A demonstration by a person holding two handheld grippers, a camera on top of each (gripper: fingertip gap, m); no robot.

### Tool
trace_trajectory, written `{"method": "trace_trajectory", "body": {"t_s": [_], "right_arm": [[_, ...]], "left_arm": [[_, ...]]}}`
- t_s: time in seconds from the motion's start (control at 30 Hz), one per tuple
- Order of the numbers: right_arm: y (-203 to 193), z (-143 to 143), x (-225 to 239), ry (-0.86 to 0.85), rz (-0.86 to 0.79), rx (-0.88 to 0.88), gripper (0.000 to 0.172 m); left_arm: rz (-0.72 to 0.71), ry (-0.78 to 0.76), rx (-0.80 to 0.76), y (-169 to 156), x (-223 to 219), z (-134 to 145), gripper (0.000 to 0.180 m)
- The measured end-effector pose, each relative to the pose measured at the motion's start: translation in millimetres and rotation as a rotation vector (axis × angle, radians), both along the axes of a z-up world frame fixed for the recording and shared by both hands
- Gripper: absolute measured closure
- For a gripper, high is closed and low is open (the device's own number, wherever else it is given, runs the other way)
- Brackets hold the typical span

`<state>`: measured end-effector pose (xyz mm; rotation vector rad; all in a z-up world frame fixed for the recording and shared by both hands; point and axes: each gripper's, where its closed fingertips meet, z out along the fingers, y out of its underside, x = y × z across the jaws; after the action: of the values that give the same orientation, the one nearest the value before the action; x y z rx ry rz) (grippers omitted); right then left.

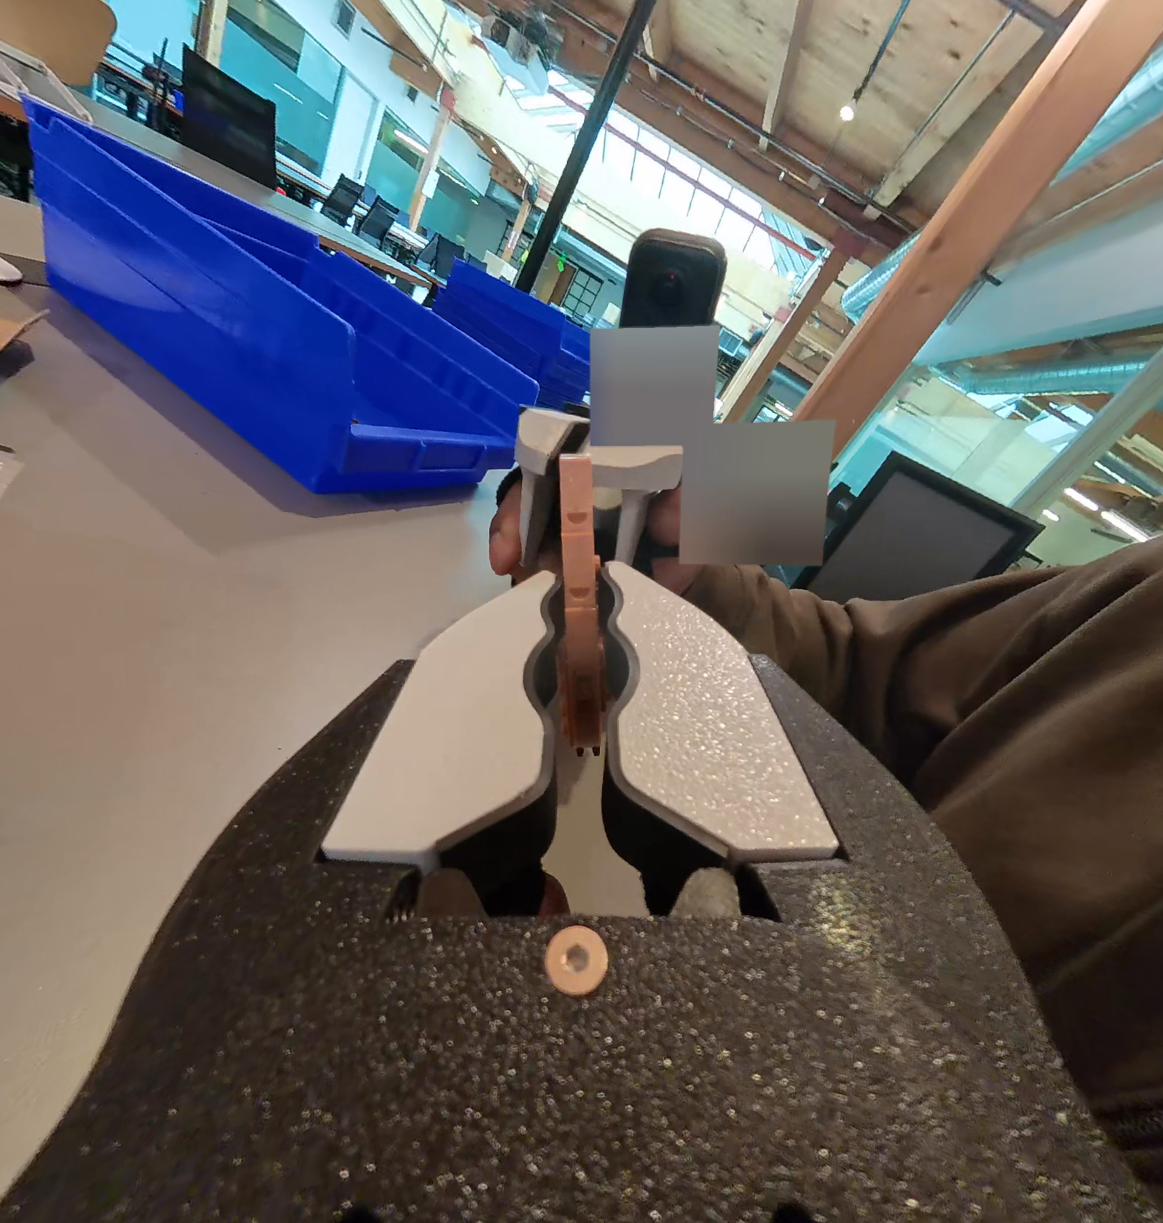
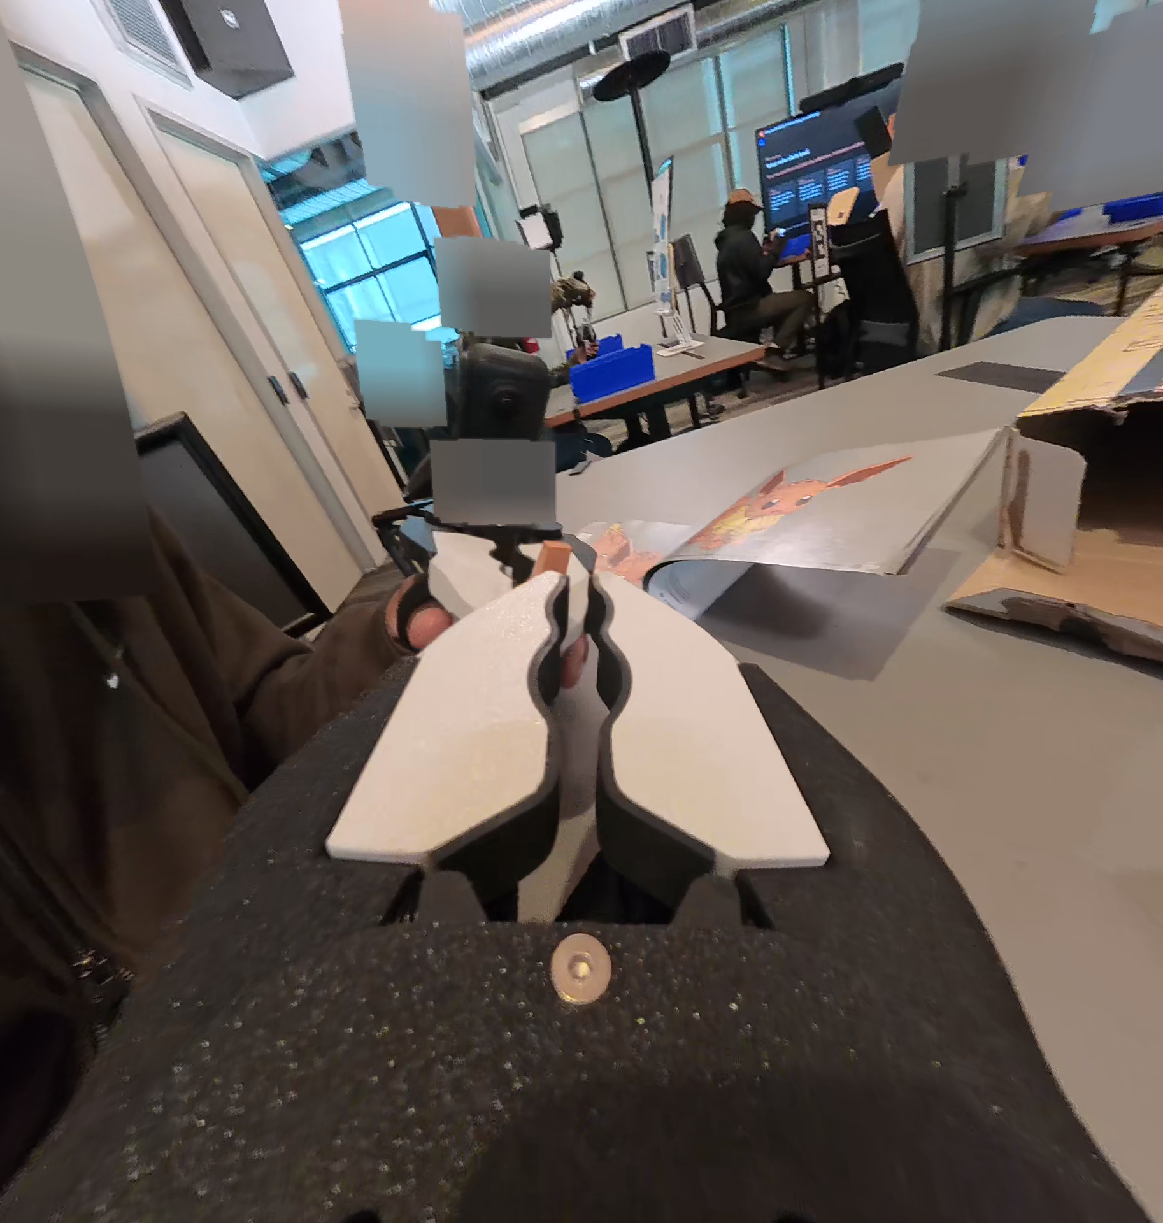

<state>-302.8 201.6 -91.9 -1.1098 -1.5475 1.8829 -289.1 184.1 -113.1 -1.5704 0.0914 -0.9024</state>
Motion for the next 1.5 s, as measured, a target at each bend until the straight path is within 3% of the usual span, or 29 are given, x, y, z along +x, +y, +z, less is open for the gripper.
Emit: {"method": "trace_trajectory", "body": {"t_s": [0.17,0.43,0.8,1.5], "right_arm": [[-11,1,3,-0.002,0.058,-0.009,0.155],[-13,0,3,-0.008,0.059,0.016,0.163],[-2,4,-3,0.003,-0.030,-0.022,0.163],[2,6,-3,-0.005,-0.021,-0.098,0.163]], "left_arm": [[-0.019,0.045,-0.007,0,7,-3,0.171],[-0.007,0.075,-0.004,1,8,-5,0.171],[0.076,-0.053,0.052,4,-9,9,0.172],[0.095,-0.155,0.071,7,-12,15,0.172]]}}
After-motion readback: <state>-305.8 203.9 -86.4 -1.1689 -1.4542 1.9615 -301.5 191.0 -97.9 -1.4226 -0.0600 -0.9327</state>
